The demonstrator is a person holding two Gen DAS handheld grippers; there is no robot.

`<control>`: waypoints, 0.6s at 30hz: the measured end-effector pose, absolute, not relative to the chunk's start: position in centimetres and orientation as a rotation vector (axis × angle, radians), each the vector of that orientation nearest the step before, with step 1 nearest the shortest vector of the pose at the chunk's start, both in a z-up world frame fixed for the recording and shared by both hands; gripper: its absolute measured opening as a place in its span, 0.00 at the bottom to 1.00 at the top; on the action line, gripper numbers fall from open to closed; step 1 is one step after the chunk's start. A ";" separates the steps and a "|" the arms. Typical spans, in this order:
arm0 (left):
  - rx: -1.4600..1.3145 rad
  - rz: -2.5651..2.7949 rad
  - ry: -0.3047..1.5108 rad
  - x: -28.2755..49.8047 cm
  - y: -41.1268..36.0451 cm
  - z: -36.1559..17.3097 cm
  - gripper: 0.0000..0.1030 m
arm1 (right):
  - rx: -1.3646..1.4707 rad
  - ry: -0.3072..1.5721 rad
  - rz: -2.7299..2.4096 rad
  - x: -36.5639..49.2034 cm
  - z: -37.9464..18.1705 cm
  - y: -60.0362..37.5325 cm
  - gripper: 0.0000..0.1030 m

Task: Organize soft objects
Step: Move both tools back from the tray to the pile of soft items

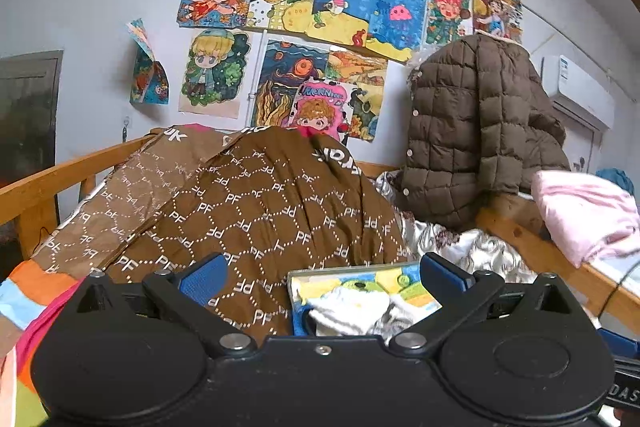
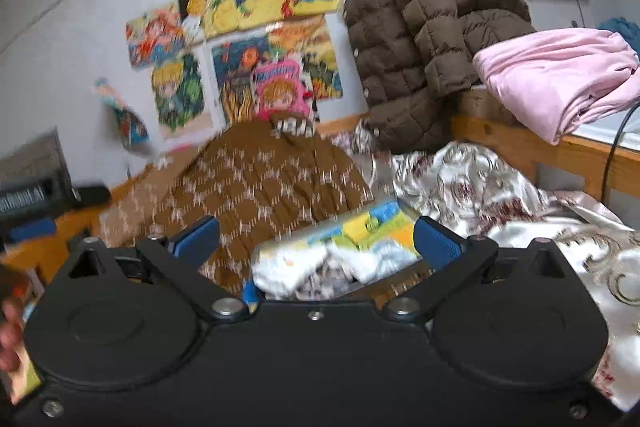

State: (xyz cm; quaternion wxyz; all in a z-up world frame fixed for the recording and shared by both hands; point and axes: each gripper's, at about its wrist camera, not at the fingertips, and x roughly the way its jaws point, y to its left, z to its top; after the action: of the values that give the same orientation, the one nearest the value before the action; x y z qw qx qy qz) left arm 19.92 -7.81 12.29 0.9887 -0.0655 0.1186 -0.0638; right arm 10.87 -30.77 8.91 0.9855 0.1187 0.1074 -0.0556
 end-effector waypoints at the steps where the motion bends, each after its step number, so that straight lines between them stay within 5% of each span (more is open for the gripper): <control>1: -0.123 -0.133 0.241 19.4 -7.6 11.8 0.99 | 0.232 0.230 -0.118 10.5 8.6 -30.7 1.00; 18: -0.082 -0.140 0.416 13.6 -3.4 2.5 0.99 | 0.248 0.405 -0.153 7.8 5.2 -29.6 1.00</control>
State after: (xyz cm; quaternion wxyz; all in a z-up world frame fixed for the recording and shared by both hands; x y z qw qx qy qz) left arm 13.57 -3.36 2.53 0.9752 -0.0404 0.2061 -0.0692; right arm 7.83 -29.59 5.22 0.9690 0.1230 0.2002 -0.0758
